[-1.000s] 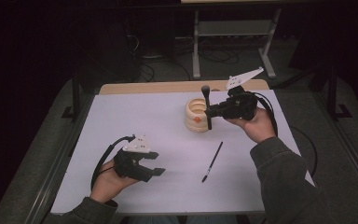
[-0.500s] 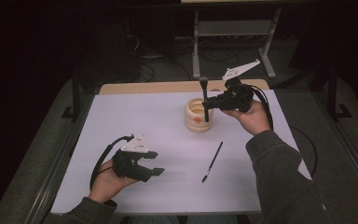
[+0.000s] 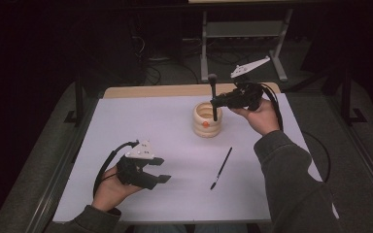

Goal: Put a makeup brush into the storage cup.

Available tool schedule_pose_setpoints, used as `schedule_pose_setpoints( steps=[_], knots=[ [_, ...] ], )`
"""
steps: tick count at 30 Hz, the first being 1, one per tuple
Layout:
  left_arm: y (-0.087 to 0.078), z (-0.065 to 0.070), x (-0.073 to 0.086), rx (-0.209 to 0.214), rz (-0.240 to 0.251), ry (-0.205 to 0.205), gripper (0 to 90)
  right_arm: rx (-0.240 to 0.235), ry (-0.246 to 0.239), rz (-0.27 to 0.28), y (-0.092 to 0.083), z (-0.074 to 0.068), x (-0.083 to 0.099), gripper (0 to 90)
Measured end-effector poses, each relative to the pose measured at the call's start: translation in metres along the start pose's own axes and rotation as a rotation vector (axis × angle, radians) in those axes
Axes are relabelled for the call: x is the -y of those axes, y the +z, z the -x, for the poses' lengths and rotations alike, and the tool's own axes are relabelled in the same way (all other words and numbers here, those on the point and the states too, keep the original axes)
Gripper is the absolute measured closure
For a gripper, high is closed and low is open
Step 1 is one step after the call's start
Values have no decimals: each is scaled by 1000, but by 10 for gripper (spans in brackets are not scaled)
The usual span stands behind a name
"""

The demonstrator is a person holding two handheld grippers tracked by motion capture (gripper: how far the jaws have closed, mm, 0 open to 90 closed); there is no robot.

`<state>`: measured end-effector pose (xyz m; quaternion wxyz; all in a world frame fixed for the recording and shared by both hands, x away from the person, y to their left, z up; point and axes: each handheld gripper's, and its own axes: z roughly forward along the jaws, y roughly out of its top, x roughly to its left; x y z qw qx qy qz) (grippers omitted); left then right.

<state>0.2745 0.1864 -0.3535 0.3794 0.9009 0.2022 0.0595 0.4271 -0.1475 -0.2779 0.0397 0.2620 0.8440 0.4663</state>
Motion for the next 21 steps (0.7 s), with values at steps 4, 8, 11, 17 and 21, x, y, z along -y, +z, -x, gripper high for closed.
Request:
schedule_pose_setpoints(
  steps=[4,8,11,17,21],
  knots=[
    [0,0,0,1,2,-3,390,15,12,7,4,7,-3,784],
    [-1,-1,0,0,-16,11,389,23,19,9,9,11,-8,784],
    [0,-1,0,2,-1,1,387,25,30,13,12,12,-10,784],
    [0,-1,1,4,1,-1,386,49,32,8,16,17,-14,784],
    [0,-1,1,5,0,0,385,65,47,14,18,20,-18,784]
  ],
)
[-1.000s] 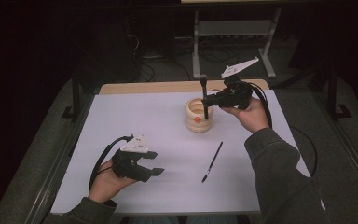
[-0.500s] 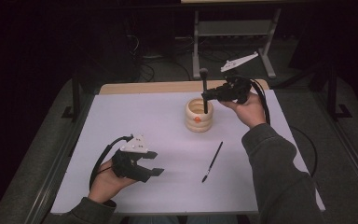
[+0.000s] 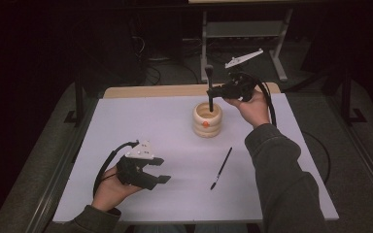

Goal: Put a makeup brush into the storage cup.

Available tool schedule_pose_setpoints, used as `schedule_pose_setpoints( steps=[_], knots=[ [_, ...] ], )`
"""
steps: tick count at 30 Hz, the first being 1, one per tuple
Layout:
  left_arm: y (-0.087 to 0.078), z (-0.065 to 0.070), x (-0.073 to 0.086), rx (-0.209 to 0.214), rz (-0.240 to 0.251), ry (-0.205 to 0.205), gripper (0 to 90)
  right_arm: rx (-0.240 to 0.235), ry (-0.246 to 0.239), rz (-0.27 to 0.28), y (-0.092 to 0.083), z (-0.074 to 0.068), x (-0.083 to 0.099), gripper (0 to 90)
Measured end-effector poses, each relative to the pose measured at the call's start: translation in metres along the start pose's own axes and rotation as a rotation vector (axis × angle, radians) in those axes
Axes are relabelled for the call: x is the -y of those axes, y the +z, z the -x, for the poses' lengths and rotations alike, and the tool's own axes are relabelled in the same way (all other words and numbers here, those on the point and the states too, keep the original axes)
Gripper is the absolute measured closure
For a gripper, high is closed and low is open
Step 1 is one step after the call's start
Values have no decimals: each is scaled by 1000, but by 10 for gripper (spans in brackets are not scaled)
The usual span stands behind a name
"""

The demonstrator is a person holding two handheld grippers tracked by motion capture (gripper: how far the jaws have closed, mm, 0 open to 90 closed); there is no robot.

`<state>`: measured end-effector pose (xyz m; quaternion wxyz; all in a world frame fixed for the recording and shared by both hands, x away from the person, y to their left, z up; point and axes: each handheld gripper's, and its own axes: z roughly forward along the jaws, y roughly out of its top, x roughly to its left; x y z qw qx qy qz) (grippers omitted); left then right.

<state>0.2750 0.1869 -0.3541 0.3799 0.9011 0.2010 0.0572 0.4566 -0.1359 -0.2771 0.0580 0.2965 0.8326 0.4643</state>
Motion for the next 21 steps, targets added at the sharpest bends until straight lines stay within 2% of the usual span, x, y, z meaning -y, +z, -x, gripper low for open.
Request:
schedule_pose_setpoints(
  steps=[12,21],
  knots=[
    [-2,-1,0,0,-1,-7,382,28,46,6,11,10,1,784],
    [-2,-1,1,1,6,-6,382,40,62,5,22,14,3,784]
  ],
)
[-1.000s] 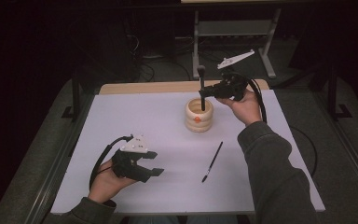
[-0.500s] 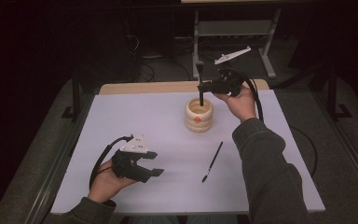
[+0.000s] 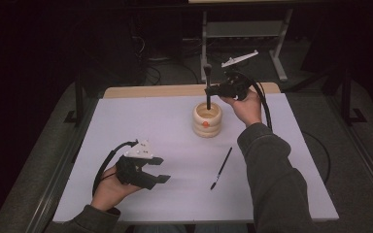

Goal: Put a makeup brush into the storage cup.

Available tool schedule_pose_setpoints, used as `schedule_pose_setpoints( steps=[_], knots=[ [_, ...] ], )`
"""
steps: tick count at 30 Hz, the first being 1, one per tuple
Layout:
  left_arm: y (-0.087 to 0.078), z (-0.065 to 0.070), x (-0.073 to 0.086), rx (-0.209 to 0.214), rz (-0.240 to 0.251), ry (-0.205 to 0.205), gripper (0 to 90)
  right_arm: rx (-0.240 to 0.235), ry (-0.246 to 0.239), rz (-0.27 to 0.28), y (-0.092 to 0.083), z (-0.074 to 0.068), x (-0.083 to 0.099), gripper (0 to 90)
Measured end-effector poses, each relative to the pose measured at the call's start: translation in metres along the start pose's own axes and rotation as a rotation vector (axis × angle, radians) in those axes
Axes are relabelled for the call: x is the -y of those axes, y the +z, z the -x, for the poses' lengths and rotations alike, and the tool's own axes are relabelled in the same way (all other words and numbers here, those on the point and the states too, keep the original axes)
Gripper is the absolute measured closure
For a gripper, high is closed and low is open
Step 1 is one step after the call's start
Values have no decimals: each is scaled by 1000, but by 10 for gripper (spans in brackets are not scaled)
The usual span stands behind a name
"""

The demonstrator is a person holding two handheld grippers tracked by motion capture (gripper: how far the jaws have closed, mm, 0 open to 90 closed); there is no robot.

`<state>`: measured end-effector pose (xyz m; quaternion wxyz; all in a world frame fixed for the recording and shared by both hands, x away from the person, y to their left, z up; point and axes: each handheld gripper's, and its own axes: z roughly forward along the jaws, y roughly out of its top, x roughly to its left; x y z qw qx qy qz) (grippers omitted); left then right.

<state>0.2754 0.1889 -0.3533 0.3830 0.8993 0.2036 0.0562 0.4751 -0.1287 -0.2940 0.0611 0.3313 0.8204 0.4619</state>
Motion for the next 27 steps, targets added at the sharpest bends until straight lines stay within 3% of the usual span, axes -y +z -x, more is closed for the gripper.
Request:
schedule_pose_setpoints(
  steps=[8,16,27],
  knots=[
    [-2,-1,0,-3,-9,11,382,13,20,-3,8,0,1,784],
    [-2,0,0,16,19,-15,382,35,15,-7,14,3,5,784],
    [-3,-1,0,12,9,1,382,38,29,-24,20,1,8,783]
  ],
)
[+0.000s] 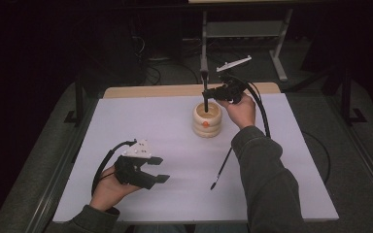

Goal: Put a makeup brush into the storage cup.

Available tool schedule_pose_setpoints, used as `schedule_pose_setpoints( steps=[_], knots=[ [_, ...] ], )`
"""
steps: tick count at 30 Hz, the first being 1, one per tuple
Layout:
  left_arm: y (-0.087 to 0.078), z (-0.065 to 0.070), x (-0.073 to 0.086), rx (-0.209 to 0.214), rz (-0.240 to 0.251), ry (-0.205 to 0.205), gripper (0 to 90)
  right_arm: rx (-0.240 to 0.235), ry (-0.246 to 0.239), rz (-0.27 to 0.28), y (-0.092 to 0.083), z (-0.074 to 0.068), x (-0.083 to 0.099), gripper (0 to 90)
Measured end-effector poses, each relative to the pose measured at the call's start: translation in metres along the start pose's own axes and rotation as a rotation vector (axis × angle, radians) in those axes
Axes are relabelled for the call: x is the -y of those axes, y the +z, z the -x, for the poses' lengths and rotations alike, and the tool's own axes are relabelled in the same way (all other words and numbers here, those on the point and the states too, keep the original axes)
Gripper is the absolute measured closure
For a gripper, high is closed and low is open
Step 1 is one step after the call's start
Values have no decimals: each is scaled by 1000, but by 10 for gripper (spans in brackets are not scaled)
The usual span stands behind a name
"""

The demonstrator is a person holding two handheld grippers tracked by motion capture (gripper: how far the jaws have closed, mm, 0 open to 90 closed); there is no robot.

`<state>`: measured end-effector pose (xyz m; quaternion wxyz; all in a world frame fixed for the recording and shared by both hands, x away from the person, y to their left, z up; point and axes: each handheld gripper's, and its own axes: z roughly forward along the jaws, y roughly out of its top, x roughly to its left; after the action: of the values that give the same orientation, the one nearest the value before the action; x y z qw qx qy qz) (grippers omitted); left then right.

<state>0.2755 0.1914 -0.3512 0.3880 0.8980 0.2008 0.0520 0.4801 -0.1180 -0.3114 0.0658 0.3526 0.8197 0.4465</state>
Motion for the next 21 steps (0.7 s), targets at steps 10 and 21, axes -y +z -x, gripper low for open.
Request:
schedule_pose_setpoints(
  steps=[10,21],
  knots=[
    [0,0,0,-1,-1,-4,380,10,7,-6,3,4,9,783],
    [1,1,0,1,-4,-6,378,14,25,-12,5,9,19,783]
  ],
)
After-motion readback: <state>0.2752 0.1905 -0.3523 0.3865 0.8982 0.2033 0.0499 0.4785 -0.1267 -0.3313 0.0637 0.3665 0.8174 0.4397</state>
